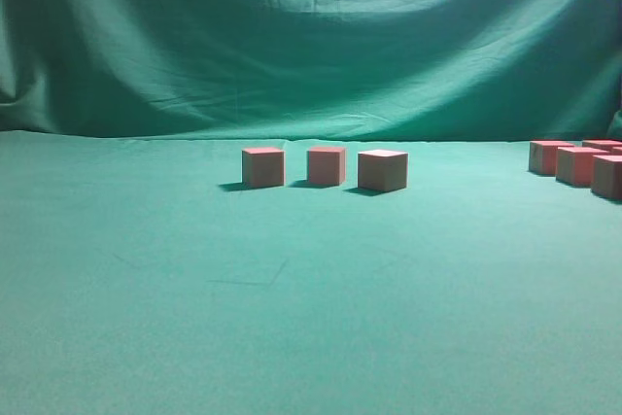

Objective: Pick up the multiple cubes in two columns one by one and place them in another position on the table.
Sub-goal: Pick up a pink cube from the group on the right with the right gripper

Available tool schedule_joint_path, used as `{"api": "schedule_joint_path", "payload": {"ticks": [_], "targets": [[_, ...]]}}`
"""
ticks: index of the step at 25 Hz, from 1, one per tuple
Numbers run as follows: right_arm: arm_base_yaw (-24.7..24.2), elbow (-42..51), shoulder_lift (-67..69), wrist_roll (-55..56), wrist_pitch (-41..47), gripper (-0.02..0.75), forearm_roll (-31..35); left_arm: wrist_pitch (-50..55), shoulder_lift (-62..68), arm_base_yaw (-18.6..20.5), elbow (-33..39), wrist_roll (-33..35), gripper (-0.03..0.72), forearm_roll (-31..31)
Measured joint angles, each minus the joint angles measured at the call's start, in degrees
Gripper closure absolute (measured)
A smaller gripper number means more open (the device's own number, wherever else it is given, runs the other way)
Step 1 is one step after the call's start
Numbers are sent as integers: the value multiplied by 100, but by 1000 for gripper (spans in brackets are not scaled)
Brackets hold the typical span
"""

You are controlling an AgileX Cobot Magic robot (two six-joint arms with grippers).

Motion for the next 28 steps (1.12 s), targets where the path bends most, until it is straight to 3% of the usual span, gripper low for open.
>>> {"api": "schedule_joint_path", "payload": {"ticks": [5, 10, 11, 17, 22, 25, 28], "targets": [[0, 0, 151, 0, -120, 190, 50, 0, 0, 0, 0, 0, 688, 0], [0, -10, 229, 0, -150, 467, 299, 0, 0, 0, 0, 0, 688, 0], [0, -21, 229, 0, -111, 489, 317, 0, 0, 0, 0, 0, 688, 0], [0, -769, 191, 0, 1202, 480, 566, 0, 0, 0, 0, 0, 688, 0], [27, -1526, -179, -69, 2511, 480, 1262, 0, 0, 0, 0, 0, 688, 0], [345, -1822, -453, -213, 2829, 480, 1362, 0, 0, 0, 0, 0, 688, 0], [960, -2050, -628, -292, 2940, 480, 1395, 0, 0, 0, 0, 0, 688, 0]]}}
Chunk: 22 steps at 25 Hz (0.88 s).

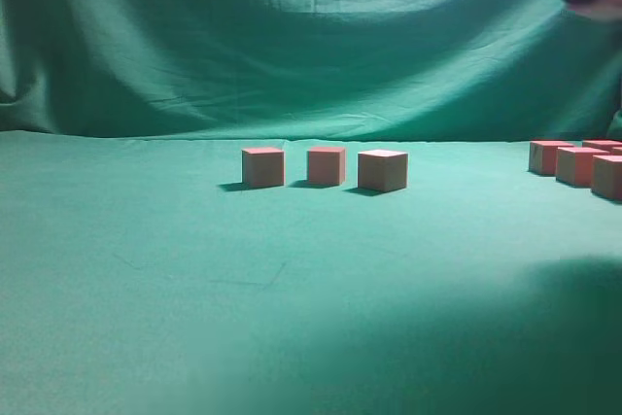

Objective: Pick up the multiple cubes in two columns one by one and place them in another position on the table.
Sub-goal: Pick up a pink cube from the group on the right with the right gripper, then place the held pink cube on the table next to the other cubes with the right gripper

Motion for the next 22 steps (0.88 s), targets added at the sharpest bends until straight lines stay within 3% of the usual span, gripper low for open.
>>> {"api": "schedule_joint_path", "payload": {"ticks": [6, 12, 17, 22], "targets": [[1515, -512, -15, -164, 24, 480, 11, 0, 0, 0, 0, 0, 688, 0], [2713, -1232, 359, 39, 49, 480, 11, 0, 0, 0, 0, 0, 688, 0], [3238, -1842, 1051, 391, 57, 480, 11, 0, 0, 0, 0, 0, 688, 0], [3350, -2461, 1855, 1298, 124, 480, -14, 0, 0, 0, 0, 0, 688, 0]]}}
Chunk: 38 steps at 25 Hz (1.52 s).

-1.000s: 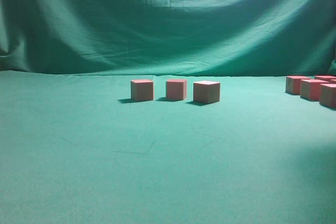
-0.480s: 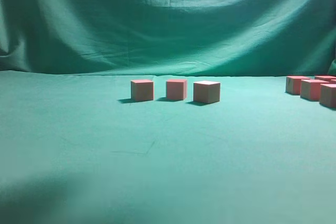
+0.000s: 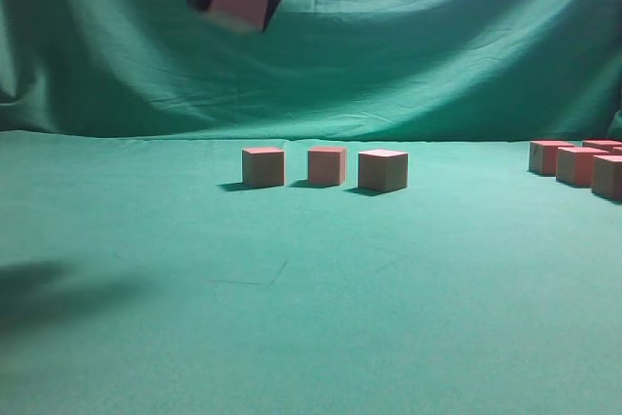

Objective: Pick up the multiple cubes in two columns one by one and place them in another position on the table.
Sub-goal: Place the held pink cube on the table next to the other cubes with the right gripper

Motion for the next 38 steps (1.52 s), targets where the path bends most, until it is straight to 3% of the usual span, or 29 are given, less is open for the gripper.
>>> {"api": "schedule_joint_path", "payload": {"ticks": [5, 9, 15, 18, 23, 38], "targets": [[0, -487, 713, 1289, 27, 480, -365, 0, 0, 0, 0, 0, 688, 0], [45, -925, 1291, 1651, 222, 480, -523, 0, 0, 0, 0, 0, 688, 0], [355, -2009, 2037, 2257, 340, 480, -1645, 0, 0, 0, 0, 0, 688, 0], [422, -2350, 2224, 2851, 340, 480, -1867, 0, 0, 0, 0, 0, 688, 0], [449, -2452, 2421, 3792, 340, 480, -1903, 0, 0, 0, 0, 0, 688, 0], [449, -2465, 2806, 4094, 359, 480, -2271, 0, 0, 0, 0, 0, 688, 0]]}}
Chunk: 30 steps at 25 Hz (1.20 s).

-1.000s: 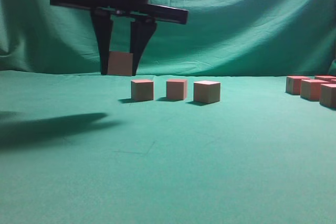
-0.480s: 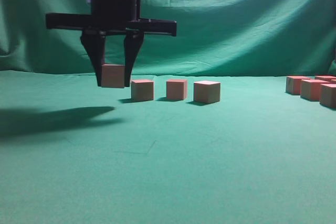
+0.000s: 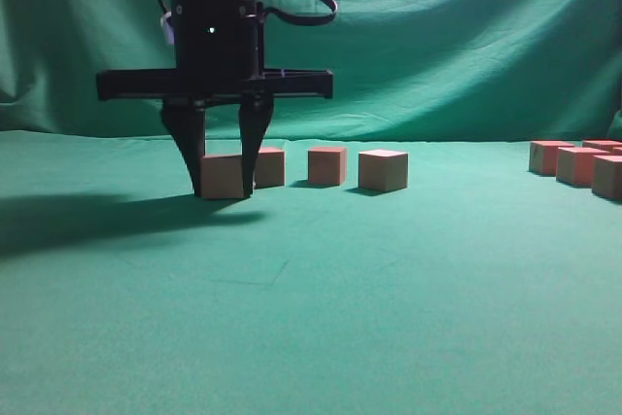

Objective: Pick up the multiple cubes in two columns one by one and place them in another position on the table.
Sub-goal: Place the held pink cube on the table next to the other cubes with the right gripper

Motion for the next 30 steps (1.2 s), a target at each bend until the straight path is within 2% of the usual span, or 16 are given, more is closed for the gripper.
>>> {"api": "schedule_joint_path", "payload": {"ticks": [16, 23, 27, 28, 30], "targets": [[9, 0, 10, 0, -10, 480, -60, 0, 0, 0, 0, 0, 688, 0], [13, -2, 10, -108, -10, 185, 110, 0, 0, 0, 0, 0, 688, 0], [61, -13, -38, -451, -10, 186, 135, 0, 0, 0, 0, 0, 688, 0], [73, -36, -90, -577, -10, 145, 135, 0, 0, 0, 0, 0, 688, 0], [111, -87, -259, -798, -10, 160, 109, 0, 0, 0, 0, 0, 688, 0]]}}
